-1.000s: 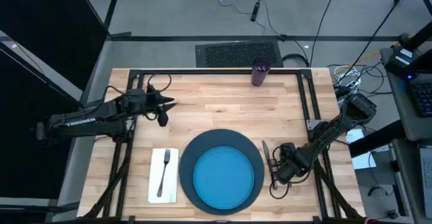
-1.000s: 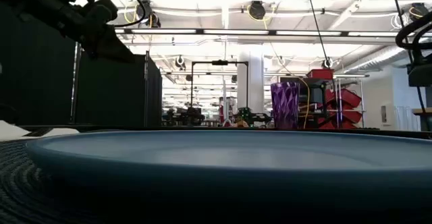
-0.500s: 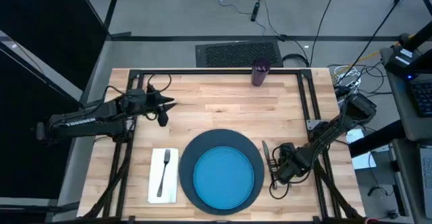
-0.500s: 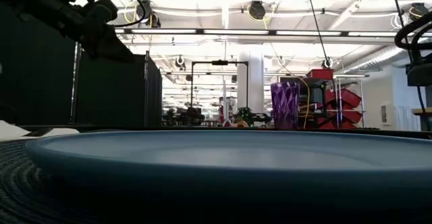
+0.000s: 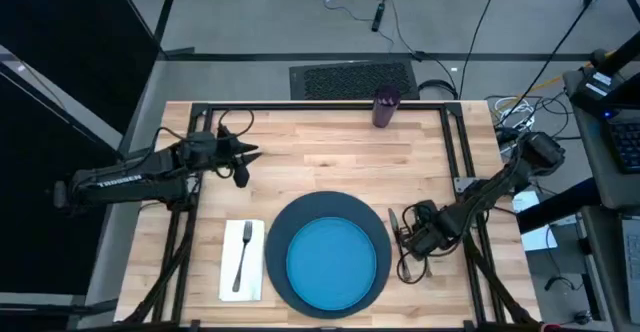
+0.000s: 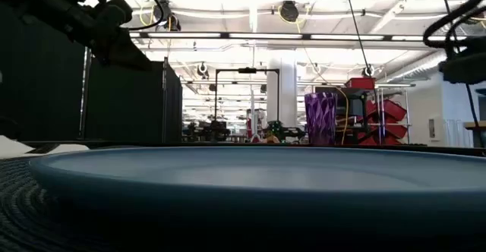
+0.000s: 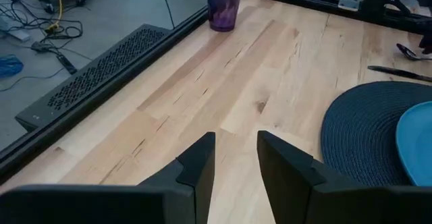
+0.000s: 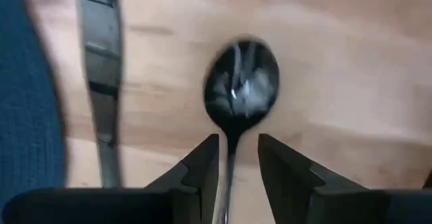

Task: Set table place
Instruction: Put the violet cup to the blue table mat on the table

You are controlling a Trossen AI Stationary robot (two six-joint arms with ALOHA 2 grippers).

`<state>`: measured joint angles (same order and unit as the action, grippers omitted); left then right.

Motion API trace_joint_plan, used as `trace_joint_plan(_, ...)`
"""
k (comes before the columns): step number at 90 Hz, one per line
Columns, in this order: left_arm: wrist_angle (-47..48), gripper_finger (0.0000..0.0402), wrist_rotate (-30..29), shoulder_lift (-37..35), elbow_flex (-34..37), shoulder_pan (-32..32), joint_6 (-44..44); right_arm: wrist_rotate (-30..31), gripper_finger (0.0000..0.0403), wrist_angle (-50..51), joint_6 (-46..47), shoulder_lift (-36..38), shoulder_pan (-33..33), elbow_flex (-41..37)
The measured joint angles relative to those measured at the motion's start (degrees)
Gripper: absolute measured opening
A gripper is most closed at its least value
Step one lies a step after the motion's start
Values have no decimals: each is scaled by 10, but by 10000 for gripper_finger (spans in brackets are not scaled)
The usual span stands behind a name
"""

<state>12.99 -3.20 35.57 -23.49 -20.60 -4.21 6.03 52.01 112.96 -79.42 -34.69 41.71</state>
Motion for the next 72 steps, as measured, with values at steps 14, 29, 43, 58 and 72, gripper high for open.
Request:
trace_joint_plan(14, 0, 97, 0, 0, 0, 0, 0, 92, 91, 0, -71, 30, 53, 0)
trace_joint_plan(29, 0, 97, 0, 0, 0, 0, 1, 189, 91, -7, -184, 75, 149, 0)
trace_joint_plan(43, 0, 97, 0, 0, 0, 0, 1, 252, 91, -83, -364, 124, 275, 0)
trace_joint_plan(58, 0, 97, 0, 0, 0, 0, 1, 220, 91, -267, -630, 177, 439, 0)
trace_joint_plan(72, 1, 97, 0, 0, 0, 0, 1, 80, 91, -397, -762, 207, 620, 4)
